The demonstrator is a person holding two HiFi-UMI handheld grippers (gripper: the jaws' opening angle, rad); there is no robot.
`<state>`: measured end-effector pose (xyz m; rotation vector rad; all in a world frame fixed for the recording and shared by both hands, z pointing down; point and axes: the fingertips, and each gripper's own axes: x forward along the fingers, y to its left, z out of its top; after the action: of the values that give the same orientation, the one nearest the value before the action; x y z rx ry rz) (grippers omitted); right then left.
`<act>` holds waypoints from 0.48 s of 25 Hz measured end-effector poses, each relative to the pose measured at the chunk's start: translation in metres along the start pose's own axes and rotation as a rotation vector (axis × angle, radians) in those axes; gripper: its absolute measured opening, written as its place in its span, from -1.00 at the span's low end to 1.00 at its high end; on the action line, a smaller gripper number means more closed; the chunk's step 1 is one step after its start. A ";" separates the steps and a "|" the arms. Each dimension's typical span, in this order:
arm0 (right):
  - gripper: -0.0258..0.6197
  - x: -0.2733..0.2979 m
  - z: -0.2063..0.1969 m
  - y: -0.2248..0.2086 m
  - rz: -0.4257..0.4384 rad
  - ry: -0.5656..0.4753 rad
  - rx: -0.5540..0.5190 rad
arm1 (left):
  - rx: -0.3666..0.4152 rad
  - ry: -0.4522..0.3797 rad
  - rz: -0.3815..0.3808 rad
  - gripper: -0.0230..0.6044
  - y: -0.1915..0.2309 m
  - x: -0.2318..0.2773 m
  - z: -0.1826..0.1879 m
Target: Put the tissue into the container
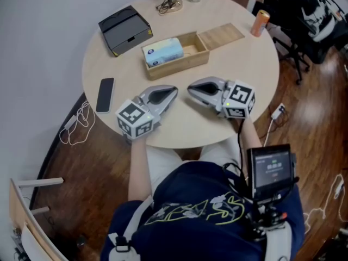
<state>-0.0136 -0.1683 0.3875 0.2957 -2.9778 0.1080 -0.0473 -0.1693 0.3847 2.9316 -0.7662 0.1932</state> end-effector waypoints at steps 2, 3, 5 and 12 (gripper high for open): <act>-0.89 0.000 0.000 0.000 0.000 -0.002 0.004 | 0.001 0.000 -0.001 -0.92 -0.001 0.000 0.000; -0.89 -0.001 0.000 0.000 -0.001 -0.002 0.005 | 0.004 -0.001 -0.004 -0.92 -0.001 0.000 0.001; -0.89 -0.001 0.001 -0.001 -0.003 0.001 0.006 | 0.008 -0.002 -0.009 -0.92 -0.001 0.001 0.002; -0.89 0.000 0.003 0.001 -0.004 -0.001 -0.003 | 0.000 -0.002 -0.002 -0.92 -0.001 0.000 0.001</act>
<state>-0.0138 -0.1677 0.3846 0.3011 -2.9779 0.1026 -0.0465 -0.1686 0.3834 2.9329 -0.7632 0.1897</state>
